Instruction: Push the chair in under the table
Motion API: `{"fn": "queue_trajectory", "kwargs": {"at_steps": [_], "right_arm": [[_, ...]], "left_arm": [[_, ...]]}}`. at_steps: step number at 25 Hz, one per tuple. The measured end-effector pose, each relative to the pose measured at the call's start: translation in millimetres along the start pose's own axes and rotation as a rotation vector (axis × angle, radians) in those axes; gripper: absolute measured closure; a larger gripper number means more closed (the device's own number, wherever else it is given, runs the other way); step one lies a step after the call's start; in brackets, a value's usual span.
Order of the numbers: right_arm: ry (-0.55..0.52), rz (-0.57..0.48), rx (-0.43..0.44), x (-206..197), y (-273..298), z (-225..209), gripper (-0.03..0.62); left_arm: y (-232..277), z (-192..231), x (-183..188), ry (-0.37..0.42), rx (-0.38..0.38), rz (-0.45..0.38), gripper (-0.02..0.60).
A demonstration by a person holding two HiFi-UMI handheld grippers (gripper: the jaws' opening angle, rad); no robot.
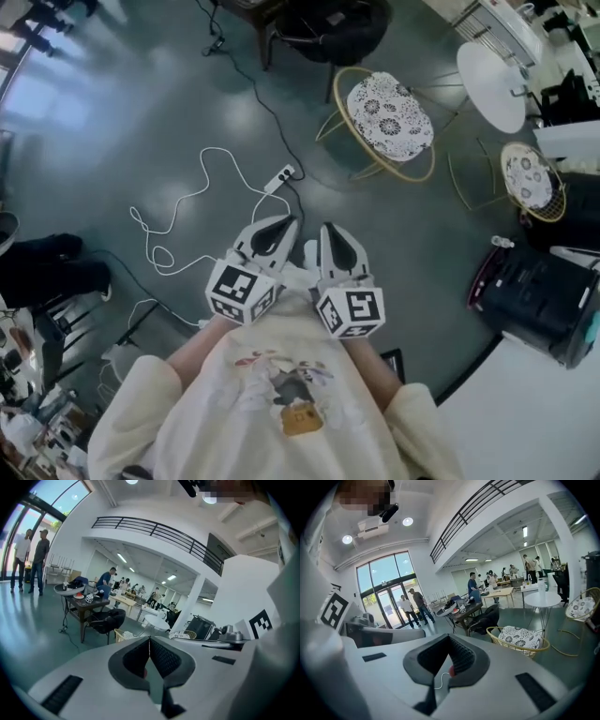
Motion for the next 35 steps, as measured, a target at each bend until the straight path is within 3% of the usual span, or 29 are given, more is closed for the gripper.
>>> {"fn": "queue_trajectory", "kwargs": {"at_steps": [7, 16, 22, 26, 30, 35], "right_arm": [[0.054, 0.037, -0.156, -9.9, -16.2, -18.9, 0.589], [0.091, 0.051, -0.079, 4.5, 21.4, -72.3, 0.588], [0.163, -0.021, -0.090, 51.3, 51.3, -192.1, 0.588], [0.113, -0.035, -0.031, 80.5, 67.3, -251.6, 0.588], [0.082, -0.005, 0.011, 81.4, 76.5, -290.2, 0.588], [0.096, 0.017, 0.009, 75.7, 88.7, -309.0, 0.588]], "left_arm": [[12.8, 7.4, -16.1, -0.066, -0.071, 0.069, 0.571], [79.4, 1.3, 4.5, -0.046, -0.032, 0.116, 0.571], [191.6, -16.0, 39.3, -0.010, 0.029, 0.146, 0.571], [260.5, -45.3, 54.1, 0.026, 0.023, 0.196, 0.571], [306.7, -61.5, 56.3, -0.019, 0.047, 0.222, 0.571], [325.4, -47.1, 63.9, -0.056, 0.112, 0.239, 0.571]]}}
Point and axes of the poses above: the fingertips, and each gripper's own axes: y forward along the fingers, z to its left, x out of its top, the point moved 2 cm from there along -y, backward along the fingers, and after that the axes turned 9 degrees about -y, right-handed, at the moved point
